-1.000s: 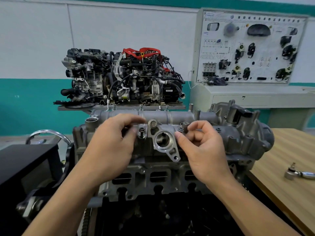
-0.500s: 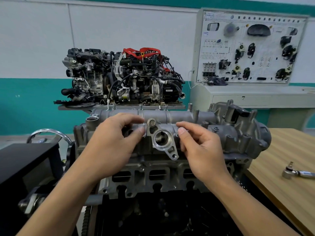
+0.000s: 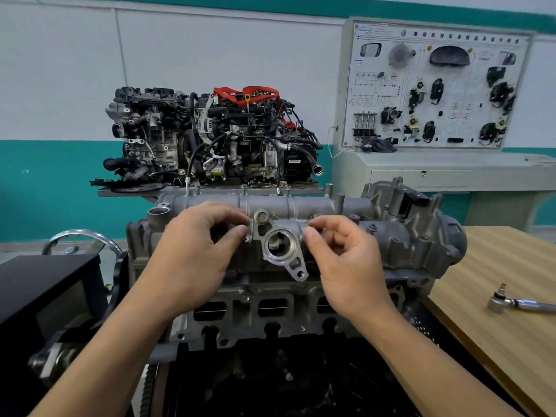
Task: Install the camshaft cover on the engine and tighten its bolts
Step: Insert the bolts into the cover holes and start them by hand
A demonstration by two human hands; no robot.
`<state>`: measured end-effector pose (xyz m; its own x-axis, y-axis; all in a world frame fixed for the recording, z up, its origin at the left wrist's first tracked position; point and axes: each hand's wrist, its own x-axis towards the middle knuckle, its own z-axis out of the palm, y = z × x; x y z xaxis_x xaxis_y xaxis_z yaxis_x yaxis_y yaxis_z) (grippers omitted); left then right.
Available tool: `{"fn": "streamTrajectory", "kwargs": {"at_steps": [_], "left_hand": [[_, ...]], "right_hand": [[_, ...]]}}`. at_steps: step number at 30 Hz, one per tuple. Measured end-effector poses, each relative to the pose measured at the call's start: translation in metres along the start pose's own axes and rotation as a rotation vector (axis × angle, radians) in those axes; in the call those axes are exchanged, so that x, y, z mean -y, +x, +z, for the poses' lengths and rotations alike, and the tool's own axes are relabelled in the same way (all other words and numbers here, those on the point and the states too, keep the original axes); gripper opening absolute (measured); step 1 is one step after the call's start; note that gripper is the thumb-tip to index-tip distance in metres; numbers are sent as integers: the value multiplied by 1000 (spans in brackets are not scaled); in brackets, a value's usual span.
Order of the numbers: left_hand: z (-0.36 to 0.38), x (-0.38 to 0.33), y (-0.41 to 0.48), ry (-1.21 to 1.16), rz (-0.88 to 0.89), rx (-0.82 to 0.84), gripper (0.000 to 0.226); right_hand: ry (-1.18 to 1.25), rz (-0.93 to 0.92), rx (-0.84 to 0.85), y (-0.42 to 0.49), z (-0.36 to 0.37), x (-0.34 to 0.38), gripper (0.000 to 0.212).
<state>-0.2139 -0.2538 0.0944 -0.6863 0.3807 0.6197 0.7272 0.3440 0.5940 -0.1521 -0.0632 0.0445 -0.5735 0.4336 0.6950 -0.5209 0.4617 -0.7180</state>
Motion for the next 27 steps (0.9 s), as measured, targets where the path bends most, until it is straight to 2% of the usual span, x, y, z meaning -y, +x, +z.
{"fn": "streamTrajectory", "kwargs": {"at_steps": [3, 6, 8, 10, 12, 17, 20, 22, 24, 27], "left_hand": [[1, 2, 0, -14, 17, 45, 31], [2, 2, -1, -103, 3, 62, 25], [4, 1, 0, -50, 26, 48, 19], [4, -1, 2, 37, 34, 45, 25], [4, -1, 4, 36, 12, 64, 29], [0, -3, 2, 23, -12, 72, 16], [0, -6, 2, 66, -20, 70, 23], [1, -5, 1, 48, -56, 67, 27], [1, -6, 0, 19, -83, 38, 25], [-1, -12, -3, -112, -138, -97, 25]], "right_hand": [[34, 6, -28, -1, 1, -2, 18], [62, 41, 18, -1, -2, 2, 10], [41, 40, 27, 0, -3, 2, 11], [9, 45, 0, 1, -2, 3, 4], [-3, 49, -17, 0, 0, 4, 17], [-6, 51, 49, -2, -3, 6, 12], [-50, 61, 33, -2, -1, 8, 4], [-39, 81, 1, -2, 3, 10, 11], [17, 117, -17, -2, 1, 13, 21], [79, 155, -5, -3, -11, 19, 22]]}}
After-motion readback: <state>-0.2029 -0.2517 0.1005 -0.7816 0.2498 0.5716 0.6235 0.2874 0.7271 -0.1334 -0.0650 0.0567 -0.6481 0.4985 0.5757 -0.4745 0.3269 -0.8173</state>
